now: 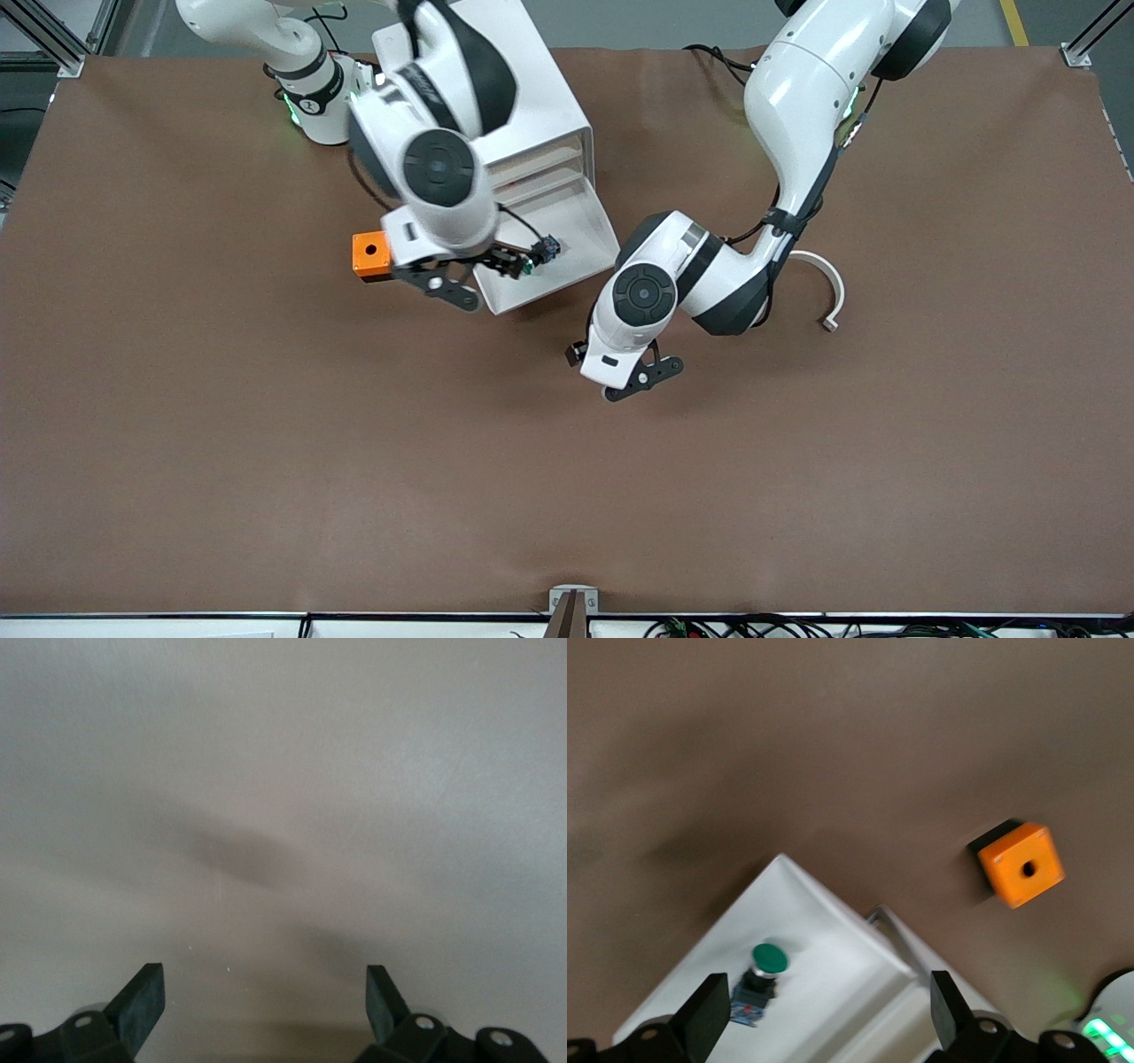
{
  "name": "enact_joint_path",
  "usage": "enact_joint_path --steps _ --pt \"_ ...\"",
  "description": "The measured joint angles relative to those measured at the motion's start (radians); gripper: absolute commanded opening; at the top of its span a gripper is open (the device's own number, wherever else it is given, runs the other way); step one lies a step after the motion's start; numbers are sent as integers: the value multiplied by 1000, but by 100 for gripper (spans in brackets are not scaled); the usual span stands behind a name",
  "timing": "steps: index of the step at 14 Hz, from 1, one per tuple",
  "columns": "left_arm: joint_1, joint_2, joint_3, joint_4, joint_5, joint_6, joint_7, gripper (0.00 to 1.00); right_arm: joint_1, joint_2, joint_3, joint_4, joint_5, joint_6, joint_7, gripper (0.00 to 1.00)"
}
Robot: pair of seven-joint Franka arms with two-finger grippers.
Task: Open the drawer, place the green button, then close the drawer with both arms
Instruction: 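Withdraw the right gripper while the left gripper moves to the drawer front, then push the drawer closed into the cabinet with the left gripper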
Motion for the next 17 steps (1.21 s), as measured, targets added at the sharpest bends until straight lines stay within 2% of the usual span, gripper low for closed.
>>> enact_joint_path --steps 4,10,14,17 --pt "-32 7 -1 -5 -56 1 -20 100 -183 -113 -4 0 -24 -103 -325 100" --pt "-78 29 -2 -11 -79 4 -51 100 -449 -190 -6 -2 -45 -192 -769 100" --pt "-104 37 -2 -14 -112 5 -69 100 -554 -216 -5 -3 -51 -220 -897 100" --pt "-123 49 -3 -15 -142 5 -88 100 -569 -215 -3 -16 -78 -225 -910 100"
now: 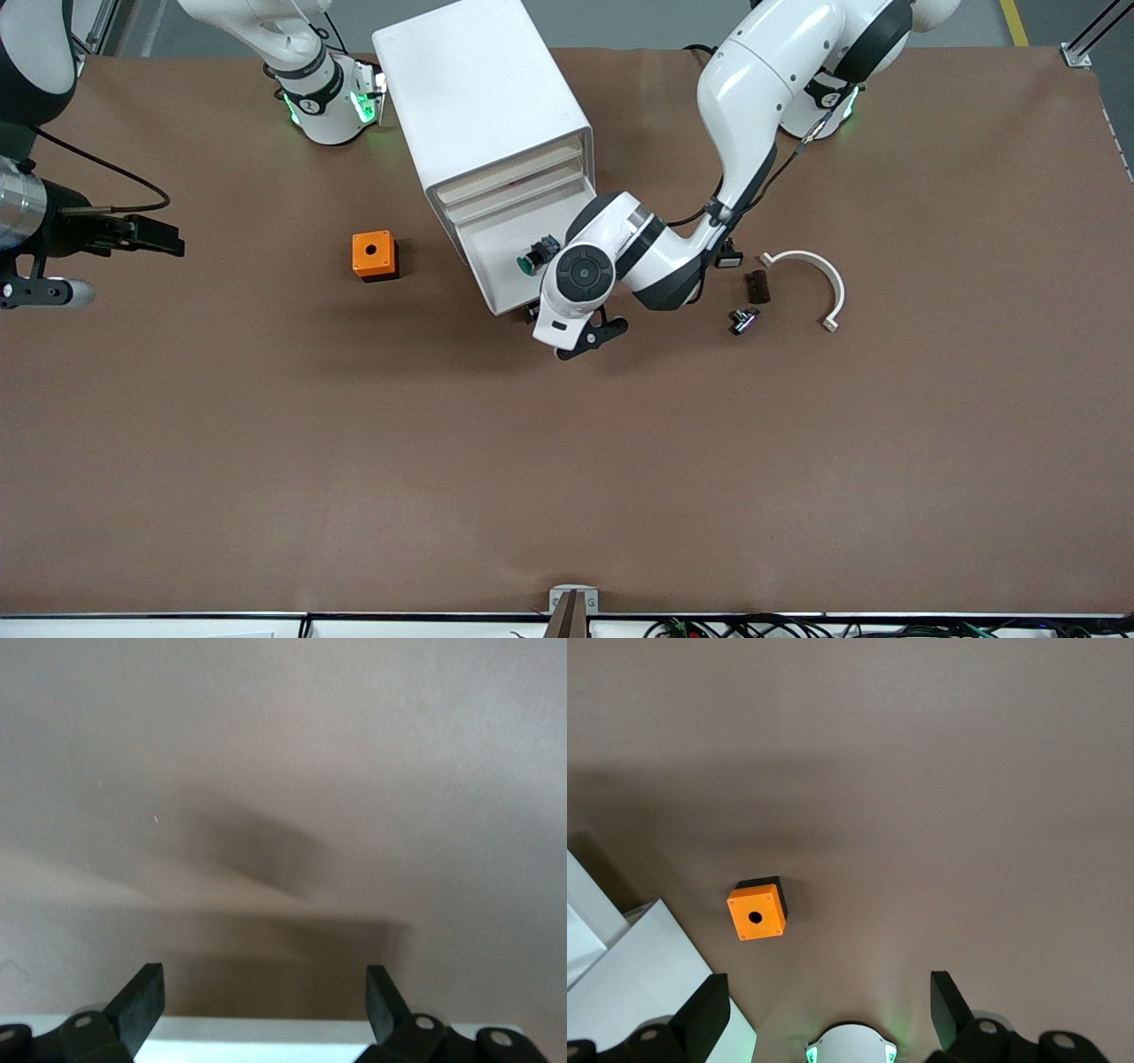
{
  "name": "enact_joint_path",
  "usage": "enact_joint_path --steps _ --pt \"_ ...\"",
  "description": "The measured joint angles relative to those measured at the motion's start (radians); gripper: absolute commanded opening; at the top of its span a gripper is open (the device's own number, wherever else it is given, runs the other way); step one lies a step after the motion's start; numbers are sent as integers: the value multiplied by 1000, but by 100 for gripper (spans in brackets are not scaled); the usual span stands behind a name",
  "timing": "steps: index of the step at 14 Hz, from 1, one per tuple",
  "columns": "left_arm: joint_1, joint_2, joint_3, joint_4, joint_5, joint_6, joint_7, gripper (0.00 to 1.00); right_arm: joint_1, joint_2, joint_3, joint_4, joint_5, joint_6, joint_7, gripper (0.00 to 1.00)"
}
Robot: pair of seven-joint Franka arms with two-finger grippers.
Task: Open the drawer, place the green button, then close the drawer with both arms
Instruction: 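Push the drawer closed into the cabinet with the left gripper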
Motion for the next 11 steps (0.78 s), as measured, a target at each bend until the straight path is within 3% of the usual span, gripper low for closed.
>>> enact_joint_path --steps 3,11 --pt "-15 10 0 -2 -46 0 -9 100 0 0 6 -5 -8 -3 0 100" --pt "-25 18 0 -12 -319 -1 -9 100 -22 -1 6 12 -41 -3 -7 100"
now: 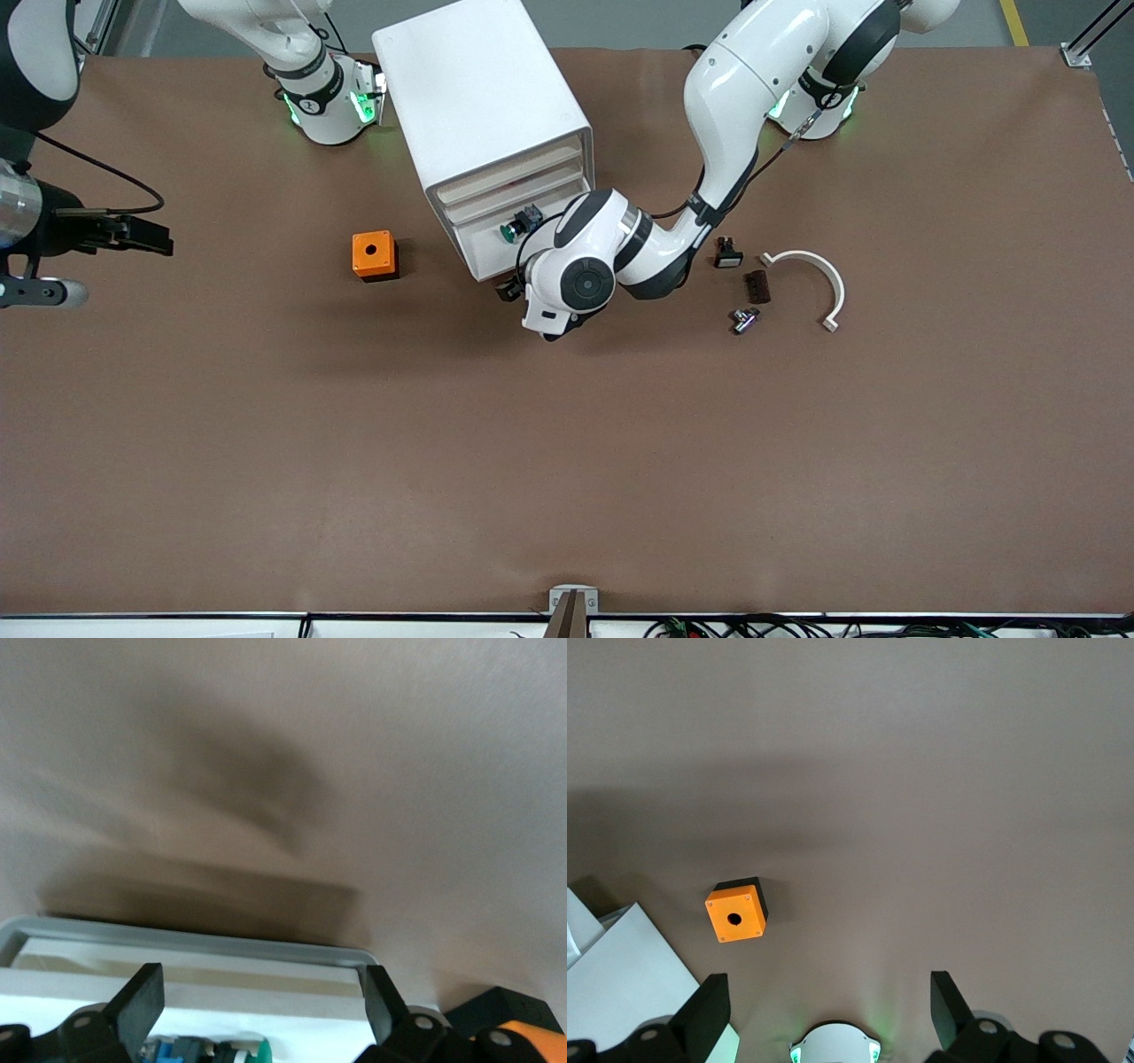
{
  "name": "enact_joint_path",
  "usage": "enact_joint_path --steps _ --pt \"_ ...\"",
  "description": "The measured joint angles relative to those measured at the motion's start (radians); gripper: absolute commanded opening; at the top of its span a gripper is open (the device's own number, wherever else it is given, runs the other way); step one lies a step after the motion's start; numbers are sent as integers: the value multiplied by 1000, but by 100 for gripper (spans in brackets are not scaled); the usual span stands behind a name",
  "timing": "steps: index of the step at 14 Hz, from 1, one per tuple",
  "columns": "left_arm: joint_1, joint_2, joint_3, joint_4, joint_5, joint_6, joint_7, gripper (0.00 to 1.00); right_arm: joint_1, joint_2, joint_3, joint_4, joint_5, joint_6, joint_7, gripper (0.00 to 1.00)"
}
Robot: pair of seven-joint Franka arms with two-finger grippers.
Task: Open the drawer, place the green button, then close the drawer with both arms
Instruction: 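Push the drawer closed into the cabinet with the left gripper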
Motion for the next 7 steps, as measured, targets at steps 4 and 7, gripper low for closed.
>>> enact_joint_path --steps 4,7 --pt "-28 9 -1 -25 -28 -1 -6 100 -36 0 0 13 0 2 -63 100" --pt "-49 16 -1 -40 -78 -1 -14 100 -36 -1 5 72 0 -32 -65 100"
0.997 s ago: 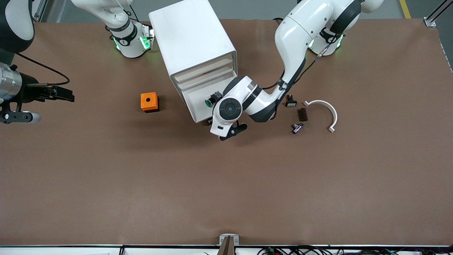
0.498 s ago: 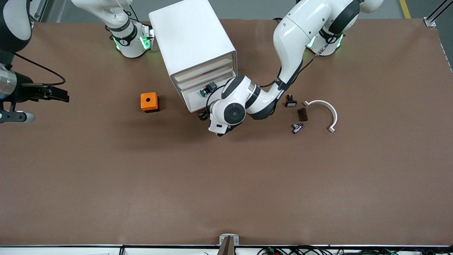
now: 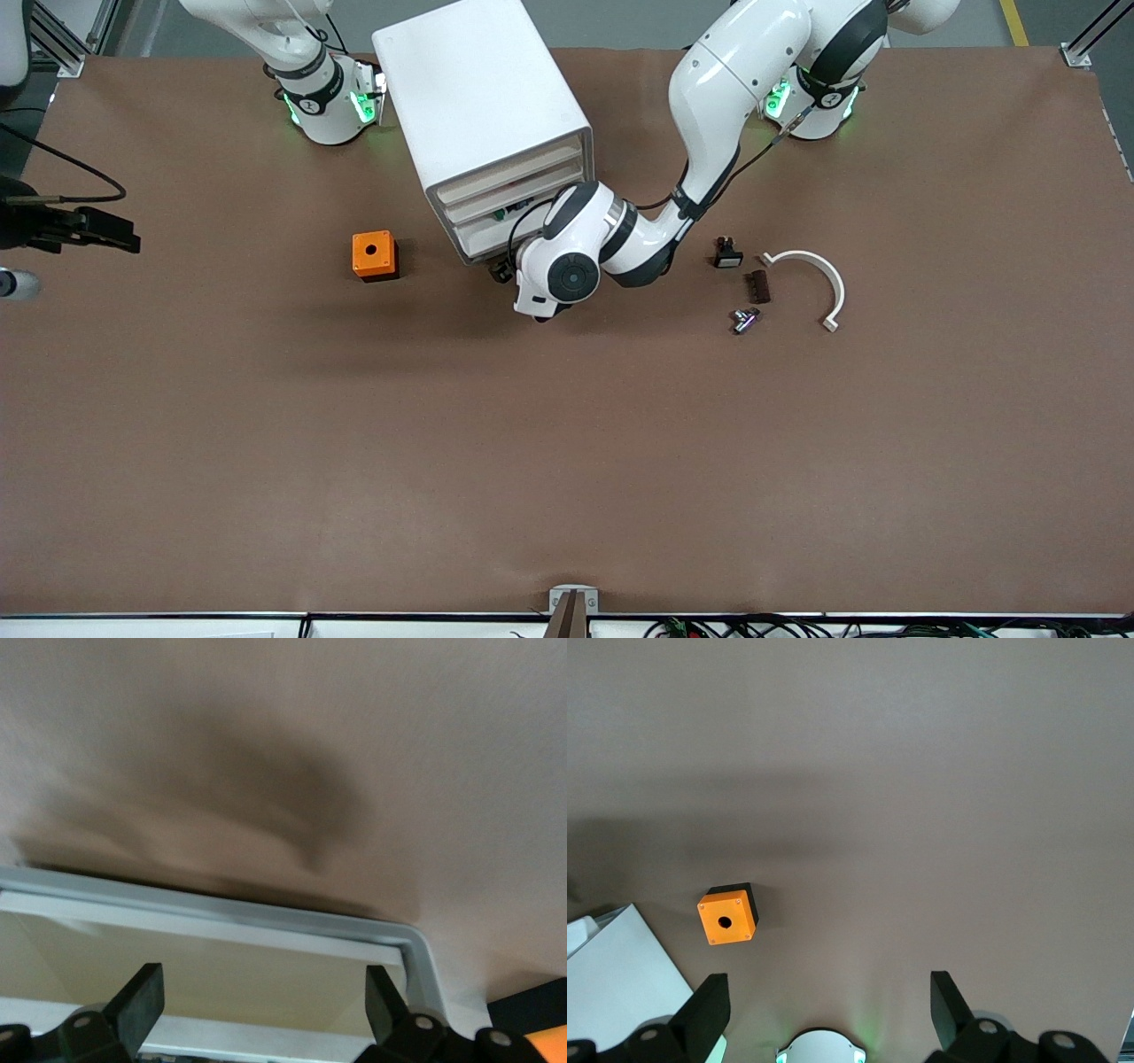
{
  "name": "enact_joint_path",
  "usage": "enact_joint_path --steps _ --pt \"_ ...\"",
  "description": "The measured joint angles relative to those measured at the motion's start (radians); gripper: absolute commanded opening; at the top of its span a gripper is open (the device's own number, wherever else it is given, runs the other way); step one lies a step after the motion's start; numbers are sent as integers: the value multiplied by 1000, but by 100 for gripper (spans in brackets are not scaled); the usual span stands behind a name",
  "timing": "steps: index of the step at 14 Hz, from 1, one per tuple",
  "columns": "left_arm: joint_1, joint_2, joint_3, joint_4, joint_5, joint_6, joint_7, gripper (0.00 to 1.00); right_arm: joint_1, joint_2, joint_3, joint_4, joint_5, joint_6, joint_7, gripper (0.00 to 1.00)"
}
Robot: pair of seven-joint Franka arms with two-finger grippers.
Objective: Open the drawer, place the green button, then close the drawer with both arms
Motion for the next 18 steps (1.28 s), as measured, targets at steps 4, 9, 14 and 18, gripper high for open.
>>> enact_joint_path --steps 4,9,14,18 --pt "-3 7 0 -4 -52 0 0 100 9 -5 13 44 2 -111 0 100" --pt "-3 15 0 -4 -108 0 0 100 8 -23 9 45 2 -141 0 100" --pt "-2 19 0 -7 -145 0 0 100 9 -81 13 34 2 -119 0 100" --pt "1 18 51 0 -102 3 0 100 -17 -132 10 -47 13 -43 0 100"
